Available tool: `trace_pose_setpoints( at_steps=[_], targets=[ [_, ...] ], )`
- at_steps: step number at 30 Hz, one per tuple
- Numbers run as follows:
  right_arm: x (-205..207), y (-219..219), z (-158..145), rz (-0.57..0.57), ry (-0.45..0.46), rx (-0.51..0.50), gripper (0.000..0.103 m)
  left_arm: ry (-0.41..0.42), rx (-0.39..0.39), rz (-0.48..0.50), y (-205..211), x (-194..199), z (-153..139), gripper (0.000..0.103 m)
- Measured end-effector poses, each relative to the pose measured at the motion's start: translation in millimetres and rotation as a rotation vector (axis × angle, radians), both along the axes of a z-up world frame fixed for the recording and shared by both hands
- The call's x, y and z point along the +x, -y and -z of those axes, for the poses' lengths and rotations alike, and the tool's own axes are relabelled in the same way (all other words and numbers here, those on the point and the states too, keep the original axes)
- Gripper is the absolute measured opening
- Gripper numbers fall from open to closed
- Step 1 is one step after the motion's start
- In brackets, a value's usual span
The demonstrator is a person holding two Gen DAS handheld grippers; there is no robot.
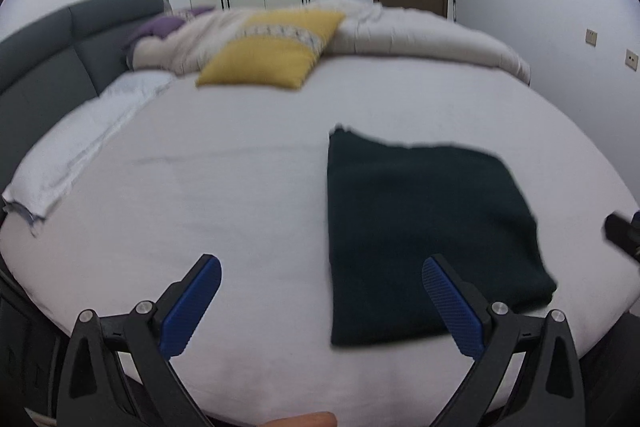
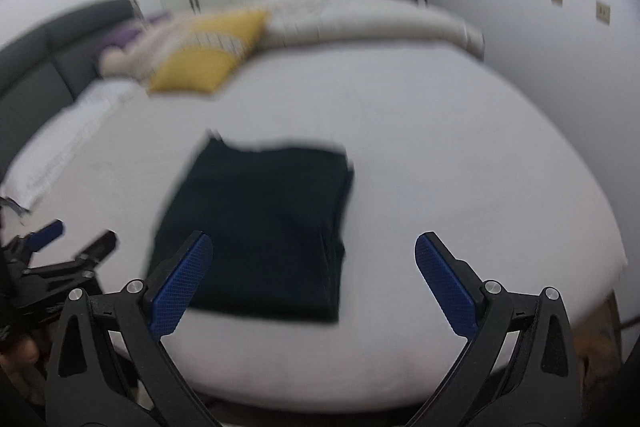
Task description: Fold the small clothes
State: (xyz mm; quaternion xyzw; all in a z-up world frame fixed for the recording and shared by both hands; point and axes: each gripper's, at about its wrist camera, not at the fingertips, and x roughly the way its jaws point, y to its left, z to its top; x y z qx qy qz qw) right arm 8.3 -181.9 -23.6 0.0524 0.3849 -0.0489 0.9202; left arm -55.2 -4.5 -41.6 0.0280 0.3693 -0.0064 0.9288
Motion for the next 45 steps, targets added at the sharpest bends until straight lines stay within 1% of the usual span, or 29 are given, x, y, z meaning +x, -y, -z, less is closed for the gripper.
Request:
trace_pose_setpoints(
  at_steps=[2, 4, 7, 12, 14, 18, 32, 45],
  targets=[
    [10, 3, 27, 0.039, -0.076, -0.004, 0.103, -0.037, 0.005, -0.008, 0, 4, 16, 0.103],
    [17, 5, 49, 0.066, -0.106, -0.006, 0.103, -0.061, -0.002, -0.015, -1, 4, 27, 0.103],
    [16, 9, 59, 0.08, -0.121, 0.026, 0.103, -0.088, -0.011, -0.022, -3, 4, 38, 0.103],
    [10, 1, 57, 0.058, -0.1, -0.026, 0.103, -0.095, -0.028, -0.006, -3, 4, 40, 0.103],
    [8, -3, 58, 0.04, -0.102, -0.034, 0.103, -0.097, -0.028, -0.007, -3, 5, 41, 0.103],
    [-5, -3, 49, 0.017, -0.103, -0.046, 0.103, -0.098, -0.029, -0.009, -4, 5, 41, 0.103],
    [-5, 0, 53, -0.006, -0.12, -0.046, 0.103, -0.099, -0.033, -0.013, -9, 8, 41, 0.103],
    [-4, 2, 54, -0.014, -0.118, -0.047, 0.103, -0.099, -0.036, -0.013, -10, 9, 41, 0.103]
  ],
)
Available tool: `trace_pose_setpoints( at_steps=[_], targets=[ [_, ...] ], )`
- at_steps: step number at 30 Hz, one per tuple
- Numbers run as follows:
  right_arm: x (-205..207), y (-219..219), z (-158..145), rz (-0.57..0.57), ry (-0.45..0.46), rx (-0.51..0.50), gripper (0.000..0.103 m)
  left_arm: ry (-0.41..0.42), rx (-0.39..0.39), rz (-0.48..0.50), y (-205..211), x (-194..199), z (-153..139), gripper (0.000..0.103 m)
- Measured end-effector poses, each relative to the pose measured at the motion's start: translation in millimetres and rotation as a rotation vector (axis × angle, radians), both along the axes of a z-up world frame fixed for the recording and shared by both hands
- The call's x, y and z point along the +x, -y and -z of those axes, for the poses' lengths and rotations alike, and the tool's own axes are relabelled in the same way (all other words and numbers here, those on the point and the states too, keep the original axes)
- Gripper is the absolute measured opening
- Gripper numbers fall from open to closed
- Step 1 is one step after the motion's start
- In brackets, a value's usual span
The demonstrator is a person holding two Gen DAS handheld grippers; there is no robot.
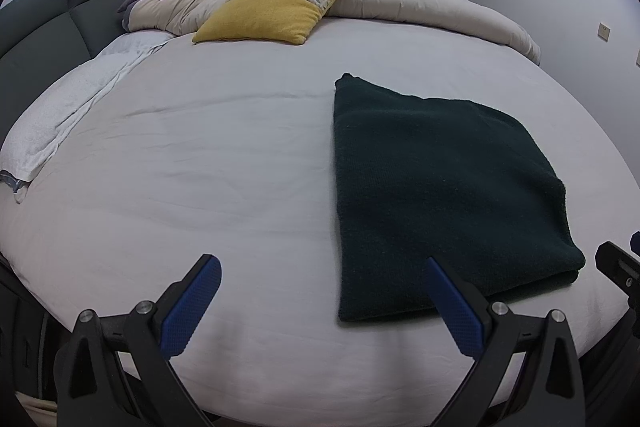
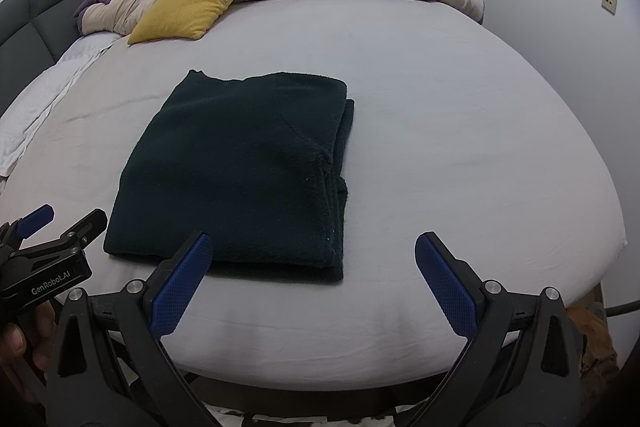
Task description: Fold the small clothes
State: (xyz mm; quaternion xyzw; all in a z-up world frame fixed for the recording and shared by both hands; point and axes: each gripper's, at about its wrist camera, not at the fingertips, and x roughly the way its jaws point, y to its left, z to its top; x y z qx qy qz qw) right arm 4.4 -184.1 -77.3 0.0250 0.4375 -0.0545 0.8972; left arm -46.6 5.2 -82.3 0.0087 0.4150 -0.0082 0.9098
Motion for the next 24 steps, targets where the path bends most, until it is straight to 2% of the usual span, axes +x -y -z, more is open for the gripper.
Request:
trace_pose_setpoints(
  at_steps=[24],
  targets=[
    [-0.5, -3.5, 2.1, -0.004, -0.001, 0.002, 0.103, -0.001, -0.001, -0.001, 2.1, -2.3, -0.9, 0.103]
  ],
)
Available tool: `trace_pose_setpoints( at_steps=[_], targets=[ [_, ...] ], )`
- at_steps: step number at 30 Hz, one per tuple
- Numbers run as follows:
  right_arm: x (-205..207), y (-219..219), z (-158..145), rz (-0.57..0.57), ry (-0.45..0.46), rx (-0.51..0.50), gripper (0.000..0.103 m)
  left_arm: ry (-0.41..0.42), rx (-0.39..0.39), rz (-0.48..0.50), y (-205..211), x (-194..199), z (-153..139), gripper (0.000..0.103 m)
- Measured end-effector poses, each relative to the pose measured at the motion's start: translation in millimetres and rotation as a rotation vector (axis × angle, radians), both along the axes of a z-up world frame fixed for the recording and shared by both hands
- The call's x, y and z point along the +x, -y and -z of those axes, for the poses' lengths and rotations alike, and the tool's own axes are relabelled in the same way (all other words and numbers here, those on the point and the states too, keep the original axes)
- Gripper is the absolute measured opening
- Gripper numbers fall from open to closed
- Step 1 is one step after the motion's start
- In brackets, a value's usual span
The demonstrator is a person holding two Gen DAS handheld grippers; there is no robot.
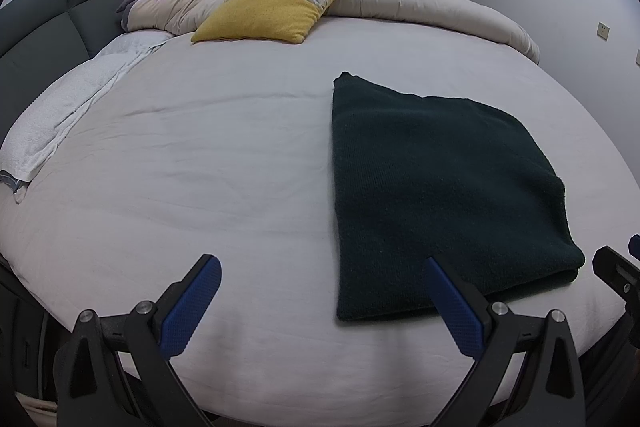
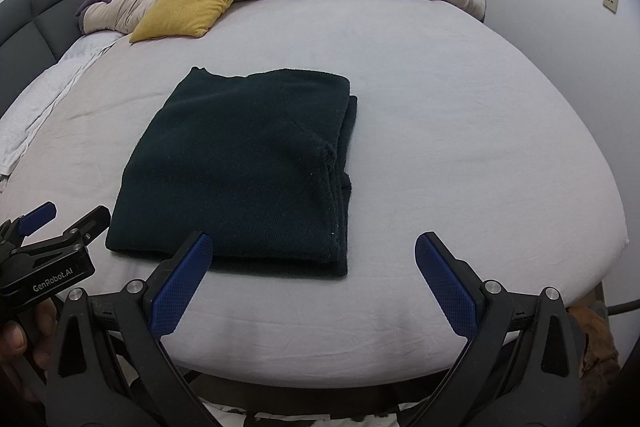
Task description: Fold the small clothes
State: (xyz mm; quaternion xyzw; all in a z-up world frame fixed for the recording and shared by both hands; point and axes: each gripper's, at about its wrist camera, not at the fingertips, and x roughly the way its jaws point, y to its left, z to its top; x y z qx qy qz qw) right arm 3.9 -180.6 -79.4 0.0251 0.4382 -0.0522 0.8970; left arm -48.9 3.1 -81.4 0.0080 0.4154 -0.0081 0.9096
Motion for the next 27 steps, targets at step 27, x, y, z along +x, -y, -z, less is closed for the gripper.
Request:
trace_pose_setpoints(
  at_steps=[27],
  targets=[
    [-3.4, -2.1, 3.8, -0.009, -0.006, 0.007, 0.103, -0.005, -0.002, -0.004, 5.1, -1.5, 4.1, 0.103]
  ],
)
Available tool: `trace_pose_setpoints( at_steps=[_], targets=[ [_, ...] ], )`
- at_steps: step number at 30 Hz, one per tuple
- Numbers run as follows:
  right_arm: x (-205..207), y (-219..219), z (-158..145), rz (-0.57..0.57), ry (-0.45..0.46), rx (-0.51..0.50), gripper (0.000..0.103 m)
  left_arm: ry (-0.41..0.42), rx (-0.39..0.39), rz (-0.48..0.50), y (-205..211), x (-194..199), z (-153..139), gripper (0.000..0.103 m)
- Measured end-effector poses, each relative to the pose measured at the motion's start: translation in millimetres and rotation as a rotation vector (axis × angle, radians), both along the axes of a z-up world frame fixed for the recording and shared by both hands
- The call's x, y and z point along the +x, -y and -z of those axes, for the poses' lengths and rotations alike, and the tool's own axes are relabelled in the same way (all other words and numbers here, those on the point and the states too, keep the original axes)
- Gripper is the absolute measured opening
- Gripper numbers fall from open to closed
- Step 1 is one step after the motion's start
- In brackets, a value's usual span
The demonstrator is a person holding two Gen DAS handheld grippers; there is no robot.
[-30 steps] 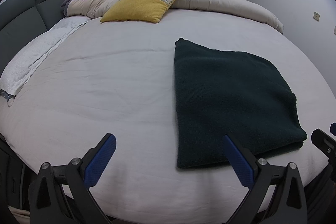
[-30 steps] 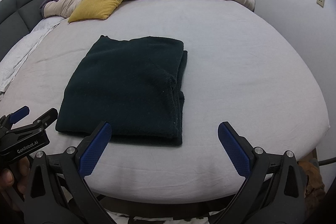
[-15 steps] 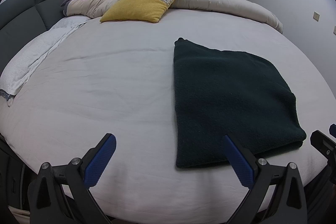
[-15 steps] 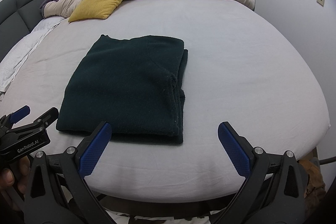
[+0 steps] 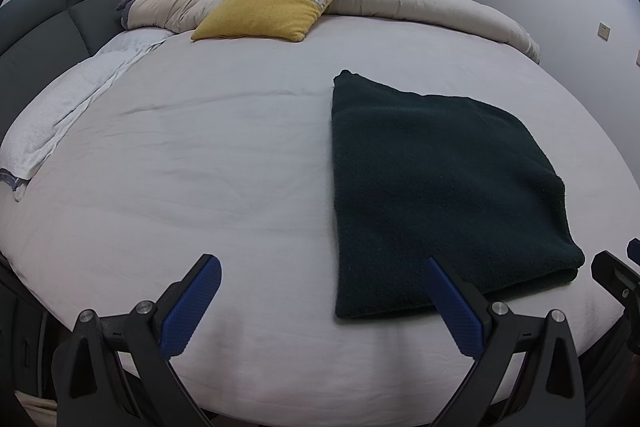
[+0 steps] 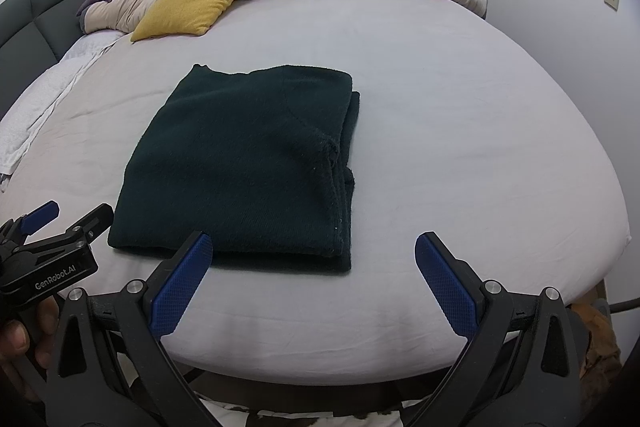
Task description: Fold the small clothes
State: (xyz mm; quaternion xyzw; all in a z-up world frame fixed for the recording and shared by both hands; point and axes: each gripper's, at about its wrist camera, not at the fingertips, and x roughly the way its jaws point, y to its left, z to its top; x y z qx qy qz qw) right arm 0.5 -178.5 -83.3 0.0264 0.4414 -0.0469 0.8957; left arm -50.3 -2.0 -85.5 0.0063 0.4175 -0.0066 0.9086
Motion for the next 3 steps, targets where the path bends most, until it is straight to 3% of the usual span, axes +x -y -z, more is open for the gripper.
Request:
trace_pose_setpoints(
  at_steps=[3],
  targets=[
    [0.4, 2.2, 0.1, -0.002, -0.001, 0.002, 0.103, 0.004, 0.001, 0.002, -0.2, -0.2, 0.0, 0.103]
  ],
)
